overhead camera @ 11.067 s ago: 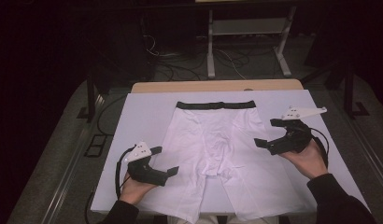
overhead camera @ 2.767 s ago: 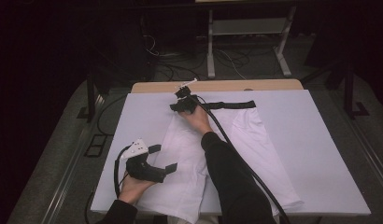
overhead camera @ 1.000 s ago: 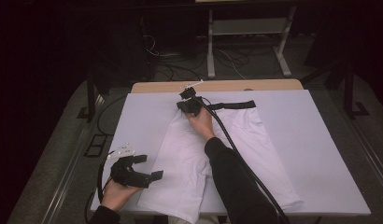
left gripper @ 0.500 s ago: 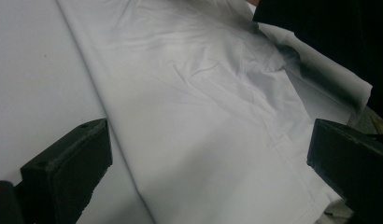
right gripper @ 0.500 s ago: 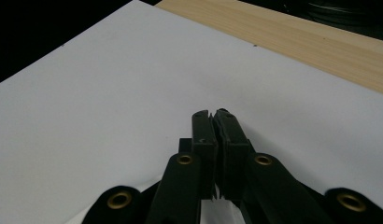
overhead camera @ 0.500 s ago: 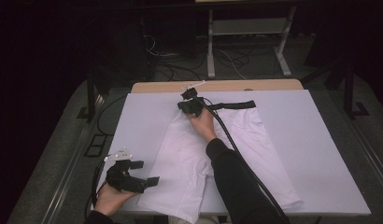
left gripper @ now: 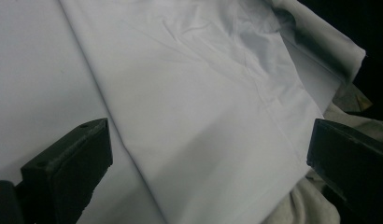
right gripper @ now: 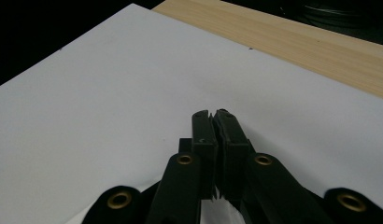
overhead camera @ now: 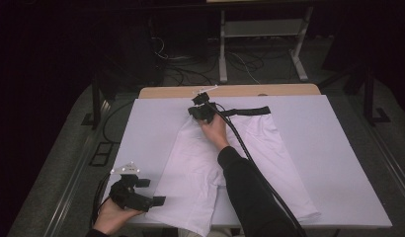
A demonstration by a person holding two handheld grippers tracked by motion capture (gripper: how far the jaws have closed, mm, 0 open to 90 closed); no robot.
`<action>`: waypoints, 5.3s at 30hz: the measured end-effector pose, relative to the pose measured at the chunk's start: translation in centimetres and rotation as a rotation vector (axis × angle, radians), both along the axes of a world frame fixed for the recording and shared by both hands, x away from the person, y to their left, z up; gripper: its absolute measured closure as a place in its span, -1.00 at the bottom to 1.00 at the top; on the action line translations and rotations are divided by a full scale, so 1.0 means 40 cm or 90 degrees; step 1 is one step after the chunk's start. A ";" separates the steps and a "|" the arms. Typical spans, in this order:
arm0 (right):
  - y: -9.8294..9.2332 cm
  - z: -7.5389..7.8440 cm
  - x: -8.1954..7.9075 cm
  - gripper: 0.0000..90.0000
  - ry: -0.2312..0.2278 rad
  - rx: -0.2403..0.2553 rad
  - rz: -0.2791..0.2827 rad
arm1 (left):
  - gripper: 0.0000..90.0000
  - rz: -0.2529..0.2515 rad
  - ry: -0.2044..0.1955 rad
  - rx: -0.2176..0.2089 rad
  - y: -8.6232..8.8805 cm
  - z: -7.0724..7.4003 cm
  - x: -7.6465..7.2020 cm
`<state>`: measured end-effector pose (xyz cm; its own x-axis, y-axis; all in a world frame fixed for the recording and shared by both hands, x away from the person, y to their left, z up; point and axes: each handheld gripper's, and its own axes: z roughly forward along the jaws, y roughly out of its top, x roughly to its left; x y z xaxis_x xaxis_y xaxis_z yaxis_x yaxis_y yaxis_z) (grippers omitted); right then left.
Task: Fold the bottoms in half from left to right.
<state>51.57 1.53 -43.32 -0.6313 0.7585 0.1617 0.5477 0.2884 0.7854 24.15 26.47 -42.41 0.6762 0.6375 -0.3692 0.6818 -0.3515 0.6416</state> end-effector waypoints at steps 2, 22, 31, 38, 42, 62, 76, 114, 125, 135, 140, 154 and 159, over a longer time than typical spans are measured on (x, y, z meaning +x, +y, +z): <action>0.000 0.000 -0.001 0.91 -0.001 0.001 0.001 | -1.00 -0.003 0.016 0.003 0.004 -0.003 -0.004; -0.001 -0.007 -0.002 0.91 -0.001 0.006 0.011 | -0.65 0.011 0.083 0.009 0.040 -0.021 -0.033; -0.003 -0.008 -0.001 0.91 0.000 0.010 0.010 | -0.41 0.012 0.104 -0.003 0.057 -0.024 -0.038; -0.007 -0.007 0.001 0.91 0.004 0.020 0.014 | -0.17 0.008 0.131 0.014 0.062 -0.042 -0.041; -0.009 -0.006 0.002 0.91 0.001 0.021 0.014 | 0.10 0.007 0.140 0.013 0.064 -0.046 -0.040; -0.014 0.006 -0.006 0.92 -0.003 0.021 0.021 | 0.94 -0.053 0.118 0.014 0.024 -0.026 -0.040; -0.047 0.048 -0.013 0.92 -0.019 0.011 0.034 | 0.94 -0.147 0.048 0.015 -0.059 0.019 -0.047; -0.244 0.100 0.014 0.92 0.006 0.061 -0.028 | 0.95 -0.353 -0.042 -0.030 -0.267 0.097 -0.043; -0.288 0.116 0.005 0.92 -0.001 0.057 -0.035 | 0.95 -0.385 -0.061 -0.045 -0.327 0.122 -0.044; -0.352 0.113 -0.002 0.92 0.004 0.063 -0.047 | 0.95 -0.414 -0.065 -0.050 -0.390 0.123 -0.039; -0.385 0.106 -0.007 0.92 0.006 0.058 -0.051 | 0.95 -0.436 -0.057 -0.049 -0.431 0.114 -0.038; -0.461 0.100 -0.018 0.92 0.001 0.057 -0.063 | 0.95 -0.481 -0.061 -0.036 -0.510 0.109 -0.029; -0.479 0.090 -0.021 0.92 -0.003 0.055 -0.064 | 0.95 -0.488 -0.062 -0.041 -0.536 0.104 -0.024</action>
